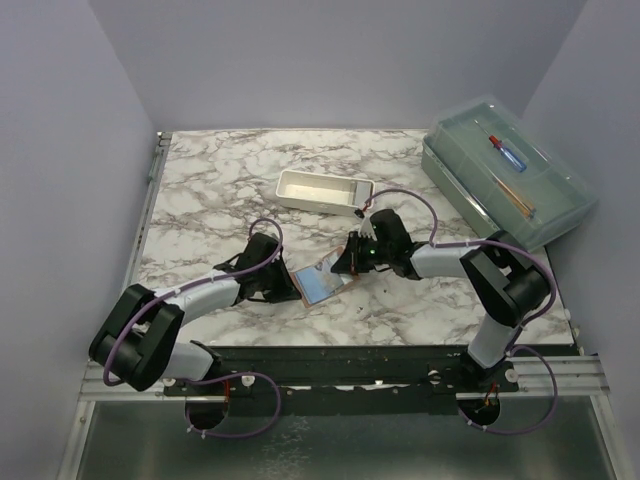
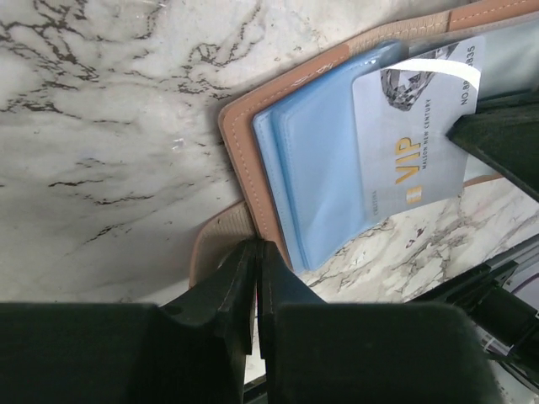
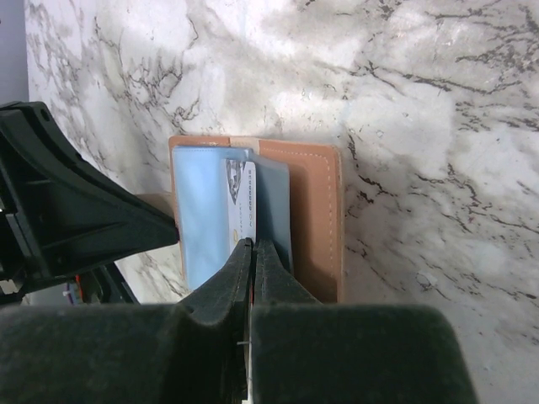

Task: Put the credit cards into the card holder
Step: Insert the credit card into the card holder.

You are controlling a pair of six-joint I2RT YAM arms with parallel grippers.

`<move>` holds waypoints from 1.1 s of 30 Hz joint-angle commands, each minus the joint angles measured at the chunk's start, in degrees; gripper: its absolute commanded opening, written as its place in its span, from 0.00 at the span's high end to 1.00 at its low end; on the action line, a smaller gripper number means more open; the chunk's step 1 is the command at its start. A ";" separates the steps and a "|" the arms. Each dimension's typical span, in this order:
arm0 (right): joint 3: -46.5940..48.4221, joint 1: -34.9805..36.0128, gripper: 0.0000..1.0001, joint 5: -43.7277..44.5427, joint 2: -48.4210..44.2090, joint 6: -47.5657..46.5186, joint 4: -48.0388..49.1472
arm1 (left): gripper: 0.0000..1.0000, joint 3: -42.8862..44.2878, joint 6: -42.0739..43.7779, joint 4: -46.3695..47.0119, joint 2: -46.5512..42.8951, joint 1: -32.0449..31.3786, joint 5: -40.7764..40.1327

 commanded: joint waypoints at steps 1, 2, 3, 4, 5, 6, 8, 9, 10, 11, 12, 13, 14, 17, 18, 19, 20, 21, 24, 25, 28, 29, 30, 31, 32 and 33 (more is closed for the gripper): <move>-1.83 1.69 0.99 0.78 0.68 2.76 2.07 | 0.90 -2.25 -0.41 1.10 2.70 0.04 -2.59; -1.88 2.28 0.99 1.42 0.74 3.50 2.34 | 0.91 -2.53 -0.57 1.68 3.07 0.05 -2.40; -2.15 2.81 0.98 1.74 0.90 4.49 3.00 | 0.92 -2.68 -0.74 2.19 3.32 0.05 -2.14; -2.55 3.15 0.97 1.57 1.20 5.70 4.15 | 0.92 -2.78 -0.92 2.71 3.64 0.07 -1.69; -3.08 3.50 0.96 1.16 1.51 6.76 5.71 | 0.93 -2.86 -1.07 3.12 3.90 0.05 -1.23; -3.24 3.73 0.95 0.71 1.96 7.64 6.95 | 0.93 -2.88 -1.12 3.44 4.05 0.05 -0.84; -2.17 3.81 0.94 0.59 2.46 7.19 4.72 | 0.93 -2.76 -1.13 3.59 4.04 0.05 -0.57; -1.18 3.85 0.93 2.08 2.00 5.29 1.77 | 0.93 -2.74 -0.94 3.53 3.88 0.02 -0.56; -0.12 3.87 0.88 3.98 1.35 3.75 -1.73 | 0.93 -2.72 -0.89 3.51 3.57 0.03 -0.68; 1.46 3.87 0.82 5.33 0.88 2.20 -5.12 | 0.93 -2.78 -0.81 3.48 3.15 0.04 -0.77; 3.15 3.85 0.78 7.02 0.57 0.51 -9.12 | 0.93 -2.80 -0.81 3.47 2.86 0.05 -0.81; 4.62 3.93 0.75 7.83 0.37 -0.72 -11.98 | 0.93 -2.82 -0.78 3.50 2.71 0.05 -0.82; 5.55 3.89 0.72 8.64 0.07 -1.65 -13.96 | 0.93 -2.73 -0.61 3.48 2.70 0.05 -0.74; 6.75 3.96 0.62 10.90 -1.22 -3.45 -18.20 | 0.93 -2.54 -0.51 3.37 3.01 0.05 -0.64; 6.99 3.96 0.61 11.22 -1.45 -3.63 -19.50 | 0.94 -2.54 -0.47 3.37 2.85 0.05 -0.64; 7.11 4.02 0.60 11.22 -1.54 -3.78 -19.82 | 0.94 -2.54 -0.50 3.41 2.74 0.05 -0.64; 7.05 4.23 0.59 11.01 -1.50 -3.78 -19.68 | 0.94 -2.54 -0.49 3.41 2.58 0.05 -0.52; 7.05 4.58 0.59 11.03 -1.23 -3.63 -19.42 | 0.94 -2.39 -0.52 3.42 2.39 0.05 -0.43; 6.87 5.51 0.60 10.89 0.32 -2.50 -18.09 | 0.94 -1.53 -0.27 3.41 2.42 0.05 0.56; 6.81 5.69 0.60 10.58 0.81 -1.87 -17.24 | 0.94 -1.11 -0.31 3.42 2.72 0.04 0.96; 4.77 5.77 0.62 7.28 0.76 0.52 -11.52 | 0.97 0.94 0.09 3.59 4.76 -0.04 2.20; 3.92 5.72 0.63 6.28 0.46 1.46 -9.89 | 0.97 1.75 0.11 3.66 5.53 -0.16 2.56; 3.42 5.77 0.63 5.92 0.12 2.54 -8.72 | 0.97 2.56 0.11 3.86 6.12 -0.40 2.72; 2.81 5.73 0.64 5.82 -0.26 3.08 -7.95 | 0.98 3.29 0.16 4.13 6.52 -0.78 2.73; 2.46 5.72 0.64 5.89 -0.66 3.33 -7.62 | 0.98 3.96 0.14 4.20 6.86 -1.16 2.70; 2.19 5.59 0.65 6.36 -1.14 3.44 -7.75 | 0.98 4.70 -0.04 4.21 7.06 -1.37 2.71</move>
